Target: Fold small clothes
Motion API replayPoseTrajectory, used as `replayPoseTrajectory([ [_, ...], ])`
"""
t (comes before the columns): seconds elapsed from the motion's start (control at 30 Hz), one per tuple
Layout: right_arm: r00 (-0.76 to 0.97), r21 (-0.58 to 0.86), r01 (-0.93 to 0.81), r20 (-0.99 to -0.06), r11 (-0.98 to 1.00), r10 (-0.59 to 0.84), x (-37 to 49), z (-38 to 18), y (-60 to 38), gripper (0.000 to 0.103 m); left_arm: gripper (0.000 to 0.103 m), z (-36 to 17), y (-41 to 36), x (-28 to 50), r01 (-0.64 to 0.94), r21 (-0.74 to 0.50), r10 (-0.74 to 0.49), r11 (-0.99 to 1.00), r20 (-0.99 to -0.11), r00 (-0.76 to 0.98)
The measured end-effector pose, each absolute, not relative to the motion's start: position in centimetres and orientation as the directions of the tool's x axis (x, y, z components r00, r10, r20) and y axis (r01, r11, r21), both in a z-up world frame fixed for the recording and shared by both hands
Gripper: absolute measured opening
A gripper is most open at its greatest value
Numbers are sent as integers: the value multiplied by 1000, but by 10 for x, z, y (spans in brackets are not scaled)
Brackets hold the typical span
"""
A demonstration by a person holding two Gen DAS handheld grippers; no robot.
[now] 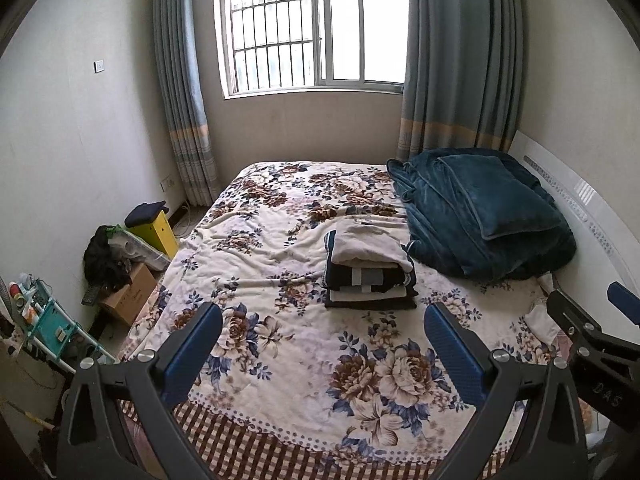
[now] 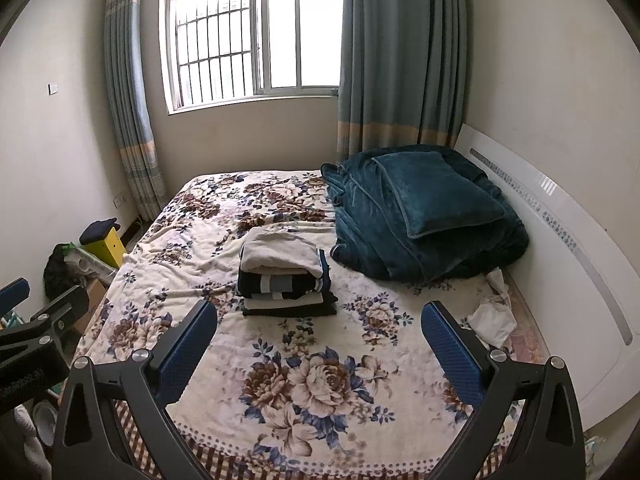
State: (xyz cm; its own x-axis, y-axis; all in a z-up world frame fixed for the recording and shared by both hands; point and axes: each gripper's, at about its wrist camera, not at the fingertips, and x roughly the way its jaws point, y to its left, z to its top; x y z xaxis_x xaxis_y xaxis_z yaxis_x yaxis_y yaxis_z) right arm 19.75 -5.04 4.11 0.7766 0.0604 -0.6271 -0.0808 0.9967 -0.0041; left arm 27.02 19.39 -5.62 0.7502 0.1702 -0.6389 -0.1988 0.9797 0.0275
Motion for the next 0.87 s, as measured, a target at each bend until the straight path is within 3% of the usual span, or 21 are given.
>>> replayPoseTrajectory([
  [0.87, 770, -10, -94, -635, 995, 67, 194, 33, -52, 103, 103, -64, 187, 257, -224, 33, 191, 974, -651, 735],
])
